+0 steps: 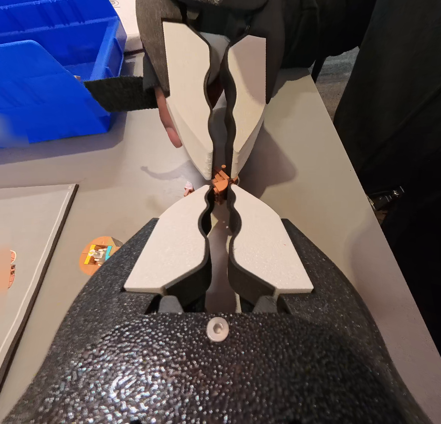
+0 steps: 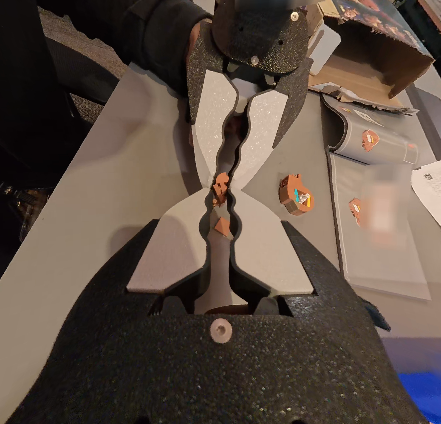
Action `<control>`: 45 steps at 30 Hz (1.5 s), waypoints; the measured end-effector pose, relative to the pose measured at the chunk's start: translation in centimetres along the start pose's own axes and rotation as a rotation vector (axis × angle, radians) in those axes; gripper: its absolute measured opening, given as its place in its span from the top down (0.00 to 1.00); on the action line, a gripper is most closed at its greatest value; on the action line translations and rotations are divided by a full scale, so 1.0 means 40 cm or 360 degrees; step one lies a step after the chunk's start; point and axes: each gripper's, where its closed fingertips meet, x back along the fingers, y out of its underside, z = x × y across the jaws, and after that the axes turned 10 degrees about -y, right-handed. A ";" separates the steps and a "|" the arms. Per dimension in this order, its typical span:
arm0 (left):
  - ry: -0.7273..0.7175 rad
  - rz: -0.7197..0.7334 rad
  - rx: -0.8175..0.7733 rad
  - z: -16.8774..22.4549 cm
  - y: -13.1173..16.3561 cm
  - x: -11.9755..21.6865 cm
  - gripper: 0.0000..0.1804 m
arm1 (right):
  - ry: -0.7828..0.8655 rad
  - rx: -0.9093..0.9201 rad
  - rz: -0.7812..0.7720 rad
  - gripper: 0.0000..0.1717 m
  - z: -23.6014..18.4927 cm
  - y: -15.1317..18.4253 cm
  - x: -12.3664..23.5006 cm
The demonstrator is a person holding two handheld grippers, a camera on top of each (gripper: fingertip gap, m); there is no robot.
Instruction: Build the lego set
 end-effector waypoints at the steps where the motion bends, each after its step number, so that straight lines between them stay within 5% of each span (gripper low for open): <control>1: 0.0001 -0.0007 -0.0003 0.001 0.002 0.000 0.95 | -0.0001 0.0002 -0.0003 0.94 -0.001 0.001 -0.001; 32: -0.0130 -0.0137 -0.0016 -0.020 0.032 0.001 0.95 | 0.0174 -0.0082 0.0007 0.97 0.026 0.011 -0.027; 45: -0.0218 0.0140 0.0338 -0.085 -0.015 0.035 0.85 | -0.0002 -0.0900 0.0617 0.97 0.092 -0.025 0.024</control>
